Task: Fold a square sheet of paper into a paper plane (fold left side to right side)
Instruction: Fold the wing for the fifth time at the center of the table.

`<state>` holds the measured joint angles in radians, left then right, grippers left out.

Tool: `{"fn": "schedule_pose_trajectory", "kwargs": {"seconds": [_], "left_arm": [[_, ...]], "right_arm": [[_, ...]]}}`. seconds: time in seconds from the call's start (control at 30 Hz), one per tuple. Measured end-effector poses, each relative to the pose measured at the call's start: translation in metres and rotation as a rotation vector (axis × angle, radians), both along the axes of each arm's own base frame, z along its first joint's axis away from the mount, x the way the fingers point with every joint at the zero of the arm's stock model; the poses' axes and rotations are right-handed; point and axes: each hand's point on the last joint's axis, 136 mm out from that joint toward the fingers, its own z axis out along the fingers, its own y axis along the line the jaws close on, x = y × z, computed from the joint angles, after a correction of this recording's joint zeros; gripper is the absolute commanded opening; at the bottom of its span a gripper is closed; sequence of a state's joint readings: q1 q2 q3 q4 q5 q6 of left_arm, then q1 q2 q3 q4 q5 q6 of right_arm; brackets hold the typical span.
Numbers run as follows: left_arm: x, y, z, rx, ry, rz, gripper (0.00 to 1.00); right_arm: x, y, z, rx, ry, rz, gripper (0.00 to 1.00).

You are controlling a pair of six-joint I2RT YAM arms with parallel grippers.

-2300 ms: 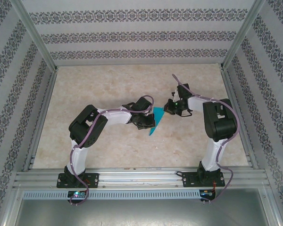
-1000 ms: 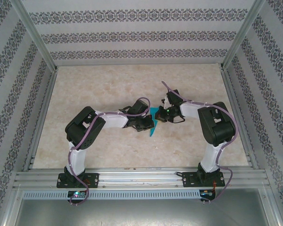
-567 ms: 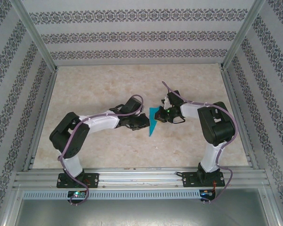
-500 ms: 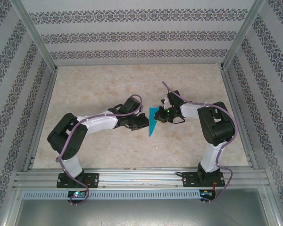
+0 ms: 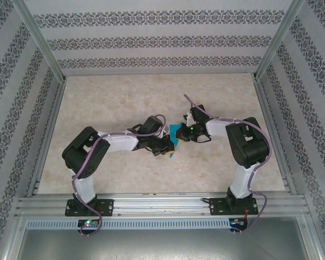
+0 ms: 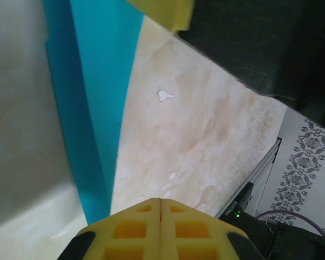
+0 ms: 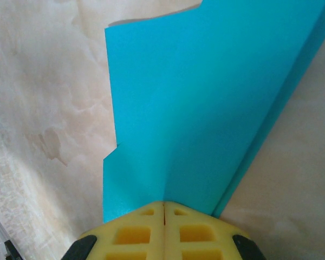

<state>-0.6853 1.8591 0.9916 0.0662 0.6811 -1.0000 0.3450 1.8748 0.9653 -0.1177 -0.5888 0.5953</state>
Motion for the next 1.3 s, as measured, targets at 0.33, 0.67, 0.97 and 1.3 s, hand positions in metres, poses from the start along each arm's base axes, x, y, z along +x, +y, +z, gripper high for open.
{"fn": "schedule_pose_trajectory", "kwargs": {"seconds": [0.33, 0.67, 0.97, 1.3], "left_arm": [[0.002, -0.001, -0.017, 0.010, 0.020, 0.006, 0.00], [0.003, -0.003, -0.022, 0.008, 0.034, 0.019, 0.00], [0.005, -0.004, -0.023, 0.003, 0.028, 0.019, 0.00], [0.004, -0.004, -0.029, -0.001, 0.031, 0.018, 0.00]], "right_arm": [[0.000, 0.000, 0.000, -0.001, 0.000, 0.000, 0.00], [0.000, 0.001, -0.001, -0.006, -0.002, 0.002, 0.00], [-0.001, 0.001, -0.001, -0.007, -0.004, 0.004, 0.00], [-0.001, 0.001, -0.001, -0.008, -0.001, 0.004, 0.00]]}}
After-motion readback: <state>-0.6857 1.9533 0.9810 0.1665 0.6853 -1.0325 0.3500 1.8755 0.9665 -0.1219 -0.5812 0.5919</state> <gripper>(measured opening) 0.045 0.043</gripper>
